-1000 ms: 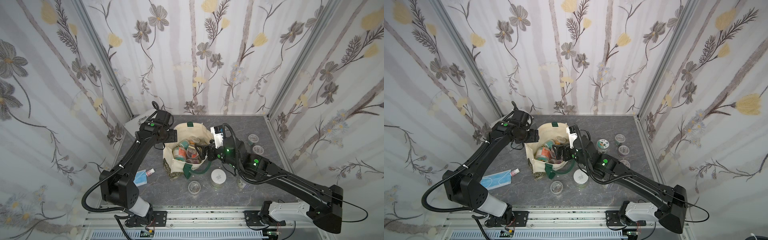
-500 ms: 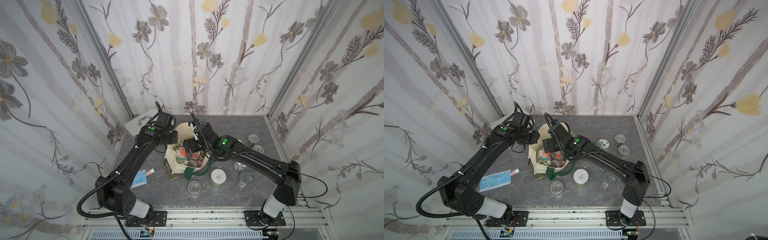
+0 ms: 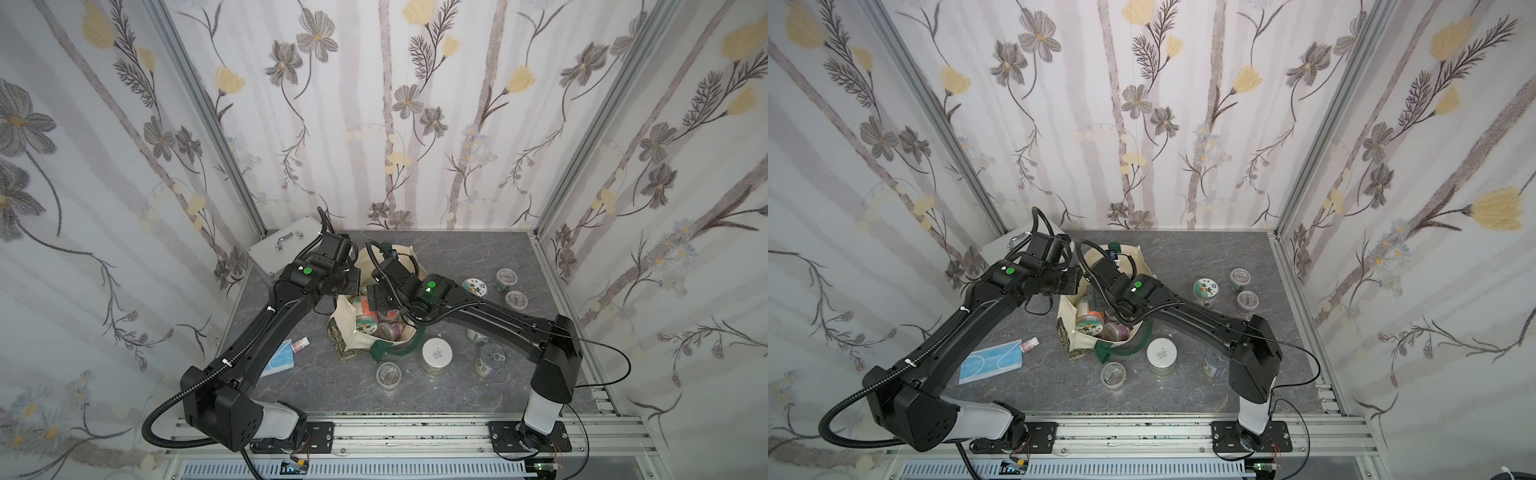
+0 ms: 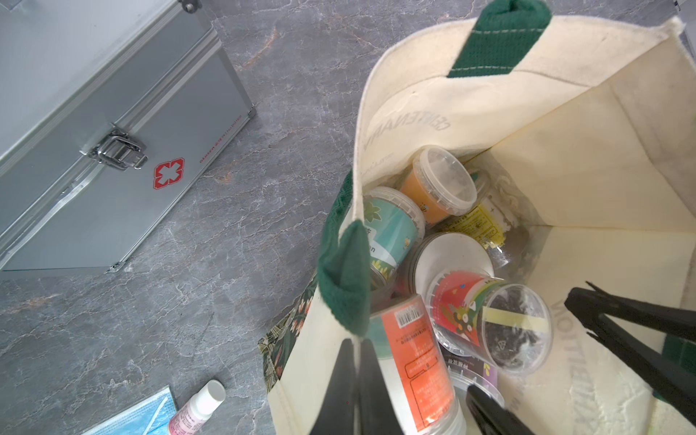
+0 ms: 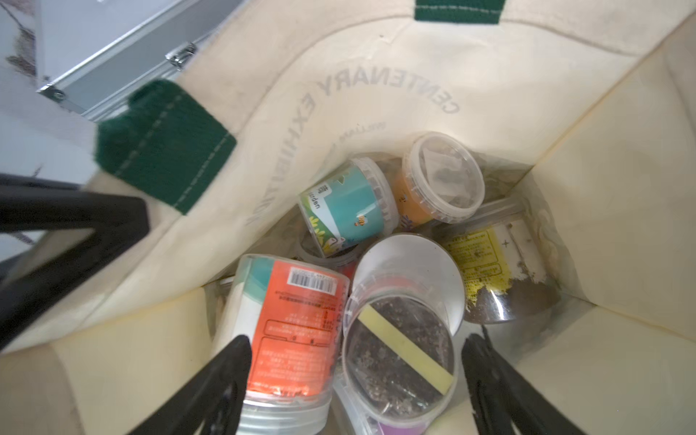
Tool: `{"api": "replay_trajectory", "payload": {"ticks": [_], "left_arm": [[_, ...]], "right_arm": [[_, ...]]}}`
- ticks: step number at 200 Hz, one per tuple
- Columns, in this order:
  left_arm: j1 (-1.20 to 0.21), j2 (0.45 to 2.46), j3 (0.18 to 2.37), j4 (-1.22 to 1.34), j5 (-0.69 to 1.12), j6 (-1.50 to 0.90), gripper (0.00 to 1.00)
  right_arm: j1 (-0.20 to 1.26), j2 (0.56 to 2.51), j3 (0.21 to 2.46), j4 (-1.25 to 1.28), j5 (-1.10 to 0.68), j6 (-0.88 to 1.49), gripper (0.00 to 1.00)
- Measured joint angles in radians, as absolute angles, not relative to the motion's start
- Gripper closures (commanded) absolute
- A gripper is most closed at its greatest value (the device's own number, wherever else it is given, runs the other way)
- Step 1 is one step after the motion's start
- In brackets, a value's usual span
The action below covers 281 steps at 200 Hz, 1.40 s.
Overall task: Take out the seed jars from the canvas bag
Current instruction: Pick up the seed jar from the canvas bag.
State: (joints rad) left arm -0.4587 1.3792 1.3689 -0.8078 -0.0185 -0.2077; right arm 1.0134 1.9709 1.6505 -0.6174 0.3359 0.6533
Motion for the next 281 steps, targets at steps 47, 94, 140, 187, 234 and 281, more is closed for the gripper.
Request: {"api": "replay_trajectory", "payload": {"ticks": [47, 94, 140, 187, 234, 281], "left_arm": [[-0.477, 1.352, 1.348, -0.796, -0.027, -0.206, 1.0], [-0.499, 1.332, 1.333, -0.787, -0.04, -0.206, 1.0], [-0.507, 1.314, 1.323, -0.782, -0.05, -0.205, 1.0], [-0.509, 1.301, 1.317, -0.782, -0.059, -0.206, 1.0], [-0.509, 1.282, 1.301, -0.738, -0.103, -0.218, 0.57], [-0.508, 1.238, 1.302, -0.712, -0.105, -0.265, 0.1]], "right_arm": [[1.008, 1.984, 1.592, -0.604, 0.348, 0.69, 0.16], [0.993, 2.01, 1.562, -0.556, 0.311, 0.7, 0.23], [0.984, 2.019, 1.543, -0.533, 0.304, 0.707, 0.44], [0.984, 1.962, 1.513, -0.519, 0.308, 0.712, 0.53], [0.984, 1.817, 1.474, -0.474, 0.323, 0.71, 0.53], [0.963, 1.654, 1.379, -0.36, 0.282, 0.702, 0.53]]}}
